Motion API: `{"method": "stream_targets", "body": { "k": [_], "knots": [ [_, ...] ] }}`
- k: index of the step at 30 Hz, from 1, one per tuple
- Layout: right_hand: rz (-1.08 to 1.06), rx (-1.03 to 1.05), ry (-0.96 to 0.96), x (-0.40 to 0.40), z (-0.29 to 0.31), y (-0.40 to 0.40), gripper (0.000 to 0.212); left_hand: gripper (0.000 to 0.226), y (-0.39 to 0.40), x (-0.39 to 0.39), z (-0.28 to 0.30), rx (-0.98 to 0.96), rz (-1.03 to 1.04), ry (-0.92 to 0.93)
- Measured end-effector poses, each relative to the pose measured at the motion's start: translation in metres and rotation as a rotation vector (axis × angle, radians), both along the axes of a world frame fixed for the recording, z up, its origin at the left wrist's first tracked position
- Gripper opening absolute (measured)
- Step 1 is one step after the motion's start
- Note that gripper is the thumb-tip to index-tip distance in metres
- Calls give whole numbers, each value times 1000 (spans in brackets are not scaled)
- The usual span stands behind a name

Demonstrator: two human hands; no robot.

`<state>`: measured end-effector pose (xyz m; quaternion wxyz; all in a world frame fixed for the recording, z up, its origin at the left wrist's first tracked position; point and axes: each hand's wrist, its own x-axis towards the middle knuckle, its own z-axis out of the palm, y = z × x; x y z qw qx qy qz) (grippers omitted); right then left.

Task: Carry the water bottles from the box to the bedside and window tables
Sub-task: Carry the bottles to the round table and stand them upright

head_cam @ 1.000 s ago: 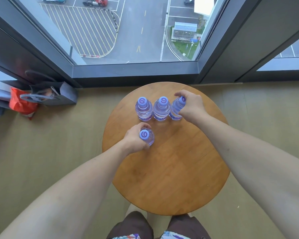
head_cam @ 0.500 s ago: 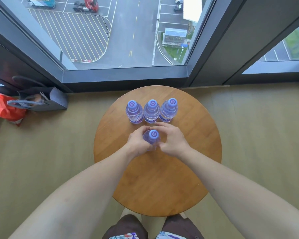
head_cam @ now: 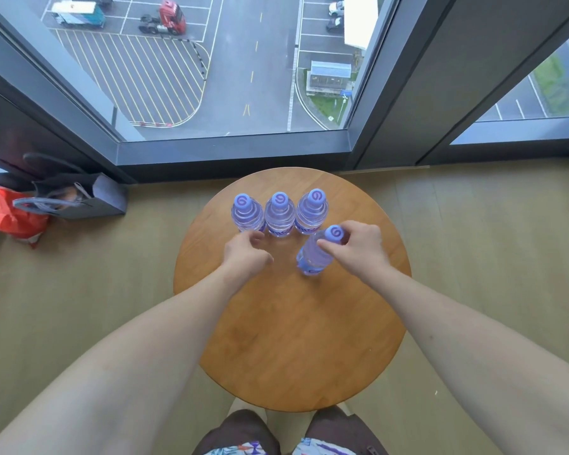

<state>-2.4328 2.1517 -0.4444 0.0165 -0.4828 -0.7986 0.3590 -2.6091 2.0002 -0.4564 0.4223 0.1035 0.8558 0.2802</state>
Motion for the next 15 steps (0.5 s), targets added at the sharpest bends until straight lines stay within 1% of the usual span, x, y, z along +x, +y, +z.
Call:
{"method": "stream_targets", "body": {
  "k": [2,4,5,7,9,11,15],
  "knots": [
    [-48,72,-50,2,3,13,39,46,0,-10,1,9,88,11],
    [-93,112,-80,2,5,23,41,43,1,-17,2,23,179,39],
    [-114,129,-91,2,5,28,41,46,2,-20,2,23,226,64],
    [-158,149,-109,-1,4,36,42,61,5,-24,3,23,292,126],
    [-197,155,-127,-7,4,44,43,79,7,-25,5,35,303,164],
    [-228,144,-133,-14,3,50,45,90,9,-23,6,73,288,165],
    [-258,163,-156,-31,2,53,45,87,12,-18,8,138,262,170]
  ]
}}
